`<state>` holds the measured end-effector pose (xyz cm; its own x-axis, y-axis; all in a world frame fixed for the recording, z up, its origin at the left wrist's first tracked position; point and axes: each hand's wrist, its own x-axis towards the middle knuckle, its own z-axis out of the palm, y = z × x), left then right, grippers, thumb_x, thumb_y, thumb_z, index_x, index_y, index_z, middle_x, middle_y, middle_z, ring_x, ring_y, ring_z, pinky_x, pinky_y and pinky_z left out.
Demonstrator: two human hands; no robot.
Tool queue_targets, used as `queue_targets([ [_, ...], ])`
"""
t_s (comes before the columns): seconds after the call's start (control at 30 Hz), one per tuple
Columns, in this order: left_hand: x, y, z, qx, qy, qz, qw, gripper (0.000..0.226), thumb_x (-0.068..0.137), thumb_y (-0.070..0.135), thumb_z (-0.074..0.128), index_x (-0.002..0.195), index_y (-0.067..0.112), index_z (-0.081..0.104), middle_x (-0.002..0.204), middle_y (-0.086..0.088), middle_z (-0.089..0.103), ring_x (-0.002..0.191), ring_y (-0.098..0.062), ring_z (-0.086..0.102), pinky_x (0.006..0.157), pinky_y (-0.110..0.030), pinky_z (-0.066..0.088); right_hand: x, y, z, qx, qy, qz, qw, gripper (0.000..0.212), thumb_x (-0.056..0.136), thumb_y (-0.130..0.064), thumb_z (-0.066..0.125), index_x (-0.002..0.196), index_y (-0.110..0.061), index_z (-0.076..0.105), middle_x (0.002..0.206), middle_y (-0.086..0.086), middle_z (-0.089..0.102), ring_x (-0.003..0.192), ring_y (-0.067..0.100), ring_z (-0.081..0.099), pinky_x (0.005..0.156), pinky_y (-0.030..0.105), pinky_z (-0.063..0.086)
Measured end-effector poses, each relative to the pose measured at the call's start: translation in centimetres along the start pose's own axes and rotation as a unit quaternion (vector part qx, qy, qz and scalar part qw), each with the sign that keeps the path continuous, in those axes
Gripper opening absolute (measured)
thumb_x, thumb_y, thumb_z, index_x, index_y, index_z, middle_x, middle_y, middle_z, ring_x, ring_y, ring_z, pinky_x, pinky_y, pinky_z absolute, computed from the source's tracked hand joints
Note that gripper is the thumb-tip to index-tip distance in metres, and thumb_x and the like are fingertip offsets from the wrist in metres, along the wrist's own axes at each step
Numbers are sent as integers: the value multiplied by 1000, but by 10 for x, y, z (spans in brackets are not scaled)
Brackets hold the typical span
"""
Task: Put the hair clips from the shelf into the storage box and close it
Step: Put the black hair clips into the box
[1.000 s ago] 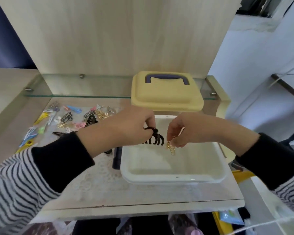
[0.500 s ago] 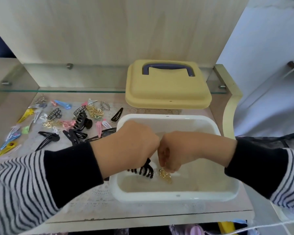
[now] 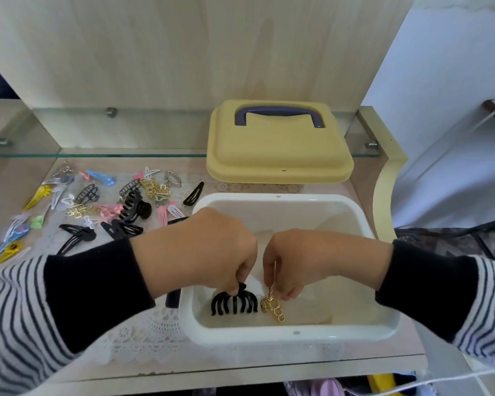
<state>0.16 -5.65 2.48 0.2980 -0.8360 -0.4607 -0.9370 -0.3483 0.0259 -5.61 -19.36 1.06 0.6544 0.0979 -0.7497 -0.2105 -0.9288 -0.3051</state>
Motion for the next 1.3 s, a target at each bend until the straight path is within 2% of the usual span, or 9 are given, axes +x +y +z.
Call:
queue_targets([
  [0.07, -2, 0, 0, -15, -12, 6, 1000, 21, 81, 44, 67, 99, 33, 70, 90, 17, 69, 91, -6, 61, 73, -25, 46, -1, 0, -1, 19, -2, 1, 1000, 20, 83, -12, 63, 101, -14, 70, 93, 3, 75, 70, 7, 64, 69, 16, 47],
  [0.23, -6, 1, -2, -30, -33, 18, 999, 23, 83, 44, 66, 103, 36, 70, 96, 17, 69, 94, -6, 60, 85, -28, 48, -7, 2, 0, 119, -17, 0, 993, 21, 87, -1, 55, 103, -5, 68, 98, 12, 73, 82, 16, 69, 85, 23, 53],
  [0.53, -21, -1, -1, 34, 41, 12, 999, 27, 93, 46, 51, 117, 38, 59, 115, 18, 63, 106, -9, 54, 106, -32, 33, -23, -4, -1, 141, 2, 15, 990, 25, 91, -1, 49, 111, -3, 63, 104, 13, 71, 89, 19, 69, 85, 27, 56],
  [0.7, -43, -2, -7, 36, 147, 10, 988, 31, 98, 38, 38, 125, 39, 53, 123, 19, 59, 115, -2, 52, 117, -32, 15, -39, -11, -6, 106, 70, 15, 992, 21, 92, -20, 51, 106, -16, 66, 98, -1, 71, 93, 14, 68, 86, 29, 55],
  [0.8, -57, -9, -3, 4, 303, 25, 953, 28, 90, 25, 46, 109, 36, 64, 106, 16, 66, 97, -7, 61, 103, -37, 37, -53, -23, -11, 25, 163, 10, 986, 18, 92, -33, 49, 99, -27, 64, 92, -12, 66, 88, 9, 62, 82, 26, 52],
  [0.93, -81, -20, 7, -92, 482, -37, 871, 24, 84, 16, 51, 98, 28, 66, 98, 15, 63, 85, -6, 56, 83, -28, 40, -68, -53, -16, 54, 356, -45, 932, 16, 94, -27, 50, 92, -22, 65, 89, -9, 64, 84, 12, 60, 66, 17, 45],
  [1.07, -108, -36, 23, -175, 568, -126, 794, 16, 88, 19, 50, 97, 24, 63, 95, 14, 60, 69, -6, 53, 68, -31, 43, -70, -94, -11, 137, 551, -126, 813, 11, 90, -16, 52, 85, -19, 62, 79, -8, 62, 72, 5, 56, 62, 11, 40],
  [1.13, -120, -44, 35, -206, 585, -178, 764, 15, 90, 20, 52, 99, 25, 63, 98, 16, 59, 73, -15, 57, 69, -31, 44, -62, -119, -4, 169, 597, -168, 766, 9, 87, -11, 54, 85, -15, 61, 79, -4, 62, 72, 9, 57, 65, 18, 43],
  [1.3, -142, -67, 67, -220, 610, -286, 706, 16, 89, 5, 58, 99, 15, 65, 97, 12, 58, 83, 7, 45, 74, 3, 31, -24, -178, 21, 184, 636, -225, 715, 14, 85, -6, 56, 99, -9, 59, 90, 3, 56, 78, 18, 55, 69, 29, 46],
])
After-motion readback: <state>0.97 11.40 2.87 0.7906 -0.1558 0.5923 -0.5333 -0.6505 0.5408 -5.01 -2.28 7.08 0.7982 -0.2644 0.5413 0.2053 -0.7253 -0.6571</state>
